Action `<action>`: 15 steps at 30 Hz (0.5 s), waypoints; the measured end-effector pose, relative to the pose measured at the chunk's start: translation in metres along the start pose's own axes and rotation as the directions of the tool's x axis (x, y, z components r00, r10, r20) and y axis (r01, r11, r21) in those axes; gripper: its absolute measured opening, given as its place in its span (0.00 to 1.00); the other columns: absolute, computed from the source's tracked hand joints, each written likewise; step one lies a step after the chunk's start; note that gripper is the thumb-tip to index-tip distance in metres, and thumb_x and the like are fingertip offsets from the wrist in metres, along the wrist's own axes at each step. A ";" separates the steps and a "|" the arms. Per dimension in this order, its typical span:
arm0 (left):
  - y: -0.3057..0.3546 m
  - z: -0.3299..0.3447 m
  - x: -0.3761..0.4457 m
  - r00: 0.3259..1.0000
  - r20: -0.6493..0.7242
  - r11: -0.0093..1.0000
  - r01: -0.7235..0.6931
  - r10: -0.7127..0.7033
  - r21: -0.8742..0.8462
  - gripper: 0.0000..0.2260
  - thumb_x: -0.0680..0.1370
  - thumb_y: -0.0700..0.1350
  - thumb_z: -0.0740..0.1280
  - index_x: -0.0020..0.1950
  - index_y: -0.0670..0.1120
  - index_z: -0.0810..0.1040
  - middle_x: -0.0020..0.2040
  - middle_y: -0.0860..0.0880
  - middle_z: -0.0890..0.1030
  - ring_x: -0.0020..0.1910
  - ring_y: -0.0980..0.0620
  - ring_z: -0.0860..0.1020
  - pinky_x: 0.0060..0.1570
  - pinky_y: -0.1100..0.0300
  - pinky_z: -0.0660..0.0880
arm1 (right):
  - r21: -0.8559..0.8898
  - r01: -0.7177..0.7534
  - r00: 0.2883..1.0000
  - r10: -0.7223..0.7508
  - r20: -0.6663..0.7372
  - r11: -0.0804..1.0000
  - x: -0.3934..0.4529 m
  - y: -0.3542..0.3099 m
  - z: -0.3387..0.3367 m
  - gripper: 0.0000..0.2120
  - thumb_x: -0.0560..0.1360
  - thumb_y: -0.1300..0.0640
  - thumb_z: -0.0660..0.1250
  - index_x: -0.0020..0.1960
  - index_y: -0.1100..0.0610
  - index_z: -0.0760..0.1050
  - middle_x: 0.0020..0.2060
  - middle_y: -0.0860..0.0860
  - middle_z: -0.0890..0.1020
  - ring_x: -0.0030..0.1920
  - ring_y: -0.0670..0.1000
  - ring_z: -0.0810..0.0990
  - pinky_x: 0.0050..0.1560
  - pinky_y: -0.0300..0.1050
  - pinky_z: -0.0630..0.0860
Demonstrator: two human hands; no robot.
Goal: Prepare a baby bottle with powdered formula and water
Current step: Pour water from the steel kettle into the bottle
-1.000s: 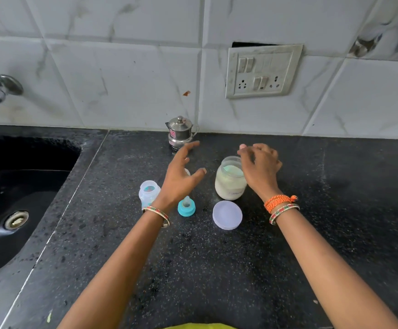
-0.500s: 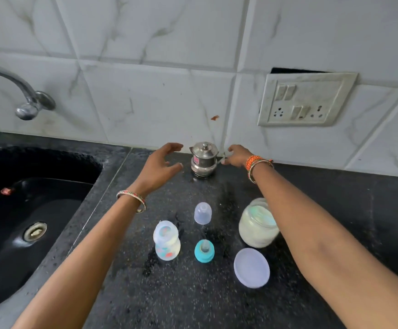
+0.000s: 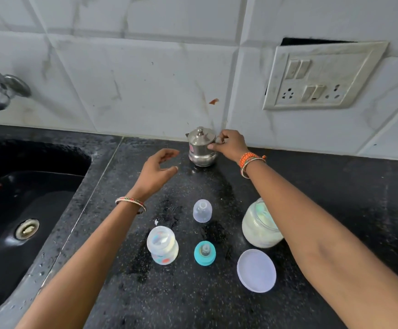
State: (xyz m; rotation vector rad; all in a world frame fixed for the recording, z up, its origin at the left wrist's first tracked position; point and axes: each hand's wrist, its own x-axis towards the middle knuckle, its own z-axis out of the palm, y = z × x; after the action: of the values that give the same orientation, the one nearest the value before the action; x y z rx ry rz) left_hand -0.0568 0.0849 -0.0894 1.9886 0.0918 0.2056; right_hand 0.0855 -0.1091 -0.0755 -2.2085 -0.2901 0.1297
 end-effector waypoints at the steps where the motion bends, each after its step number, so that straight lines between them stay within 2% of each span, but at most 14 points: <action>1: 0.001 -0.002 -0.003 1.000 -0.005 1.000 -0.004 0.004 0.003 0.16 0.74 0.36 0.67 0.59 0.50 0.75 0.61 0.52 0.78 0.63 0.56 0.74 0.54 0.71 0.70 | 0.026 0.017 0.998 -0.016 -0.052 1.000 -0.002 -0.003 0.002 0.20 0.67 0.61 0.77 0.29 0.53 0.65 0.30 0.46 0.73 0.33 0.43 0.70 0.33 0.28 0.66; 2: 0.002 -0.005 -0.006 1.000 -0.010 1.000 -0.005 0.005 0.008 0.16 0.74 0.36 0.67 0.59 0.50 0.75 0.60 0.52 0.78 0.62 0.57 0.74 0.52 0.75 0.69 | 0.037 0.029 0.995 -0.025 -0.092 0.999 -0.006 -0.006 0.002 0.21 0.67 0.62 0.77 0.29 0.53 0.64 0.29 0.46 0.73 0.33 0.42 0.70 0.31 0.25 0.65; 4: 0.004 -0.013 -0.014 1.000 -0.024 1.000 -0.012 0.012 0.018 0.15 0.74 0.36 0.67 0.58 0.50 0.75 0.59 0.53 0.78 0.61 0.58 0.74 0.50 0.78 0.69 | 0.061 0.034 0.987 -0.024 -0.162 0.998 -0.012 -0.012 0.000 0.21 0.67 0.63 0.76 0.29 0.53 0.64 0.29 0.48 0.73 0.32 0.43 0.70 0.30 0.25 0.64; 7: 0.015 -0.025 -0.028 0.999 -0.046 1.000 -0.025 0.025 0.002 0.15 0.74 0.35 0.68 0.57 0.50 0.76 0.57 0.55 0.79 0.59 0.60 0.75 0.54 0.73 0.69 | 0.120 0.047 0.970 -0.016 -0.244 0.992 -0.021 -0.020 -0.010 0.19 0.67 0.62 0.76 0.29 0.52 0.66 0.32 0.51 0.76 0.34 0.47 0.72 0.36 0.37 0.68; 9: 0.024 -0.033 -0.045 0.998 -0.051 0.997 -0.046 0.043 -0.067 0.15 0.75 0.33 0.67 0.56 0.49 0.76 0.54 0.54 0.80 0.54 0.60 0.77 0.56 0.68 0.72 | 0.135 0.079 0.961 -0.040 -0.275 0.988 -0.031 -0.031 -0.021 0.18 0.67 0.61 0.76 0.30 0.53 0.68 0.30 0.49 0.76 0.34 0.47 0.73 0.40 0.39 0.70; 12: 0.026 -0.040 -0.083 0.998 -0.060 0.975 -0.034 0.022 -0.218 0.15 0.75 0.32 0.66 0.56 0.48 0.77 0.53 0.49 0.82 0.51 0.56 0.80 0.54 0.64 0.76 | 0.122 0.149 0.952 -0.108 -0.287 0.981 -0.050 -0.047 -0.040 0.17 0.67 0.59 0.77 0.30 0.52 0.68 0.31 0.50 0.78 0.37 0.50 0.76 0.42 0.46 0.76; 15: 0.016 -0.043 -0.118 0.999 -0.051 0.963 -0.002 -0.013 -0.271 0.15 0.75 0.32 0.67 0.57 0.47 0.77 0.52 0.49 0.83 0.52 0.54 0.80 0.52 0.64 0.77 | 0.090 0.205 0.949 -0.175 -0.264 0.975 -0.077 -0.058 -0.051 0.17 0.66 0.58 0.77 0.30 0.51 0.69 0.35 0.54 0.82 0.39 0.51 0.79 0.46 0.53 0.79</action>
State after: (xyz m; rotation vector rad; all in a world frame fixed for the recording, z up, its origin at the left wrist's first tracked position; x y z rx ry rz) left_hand -0.1812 0.0985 -0.0699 1.7102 0.0971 0.2528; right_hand 0.0116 -0.1341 0.0012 -2.0417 -0.3408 -0.2369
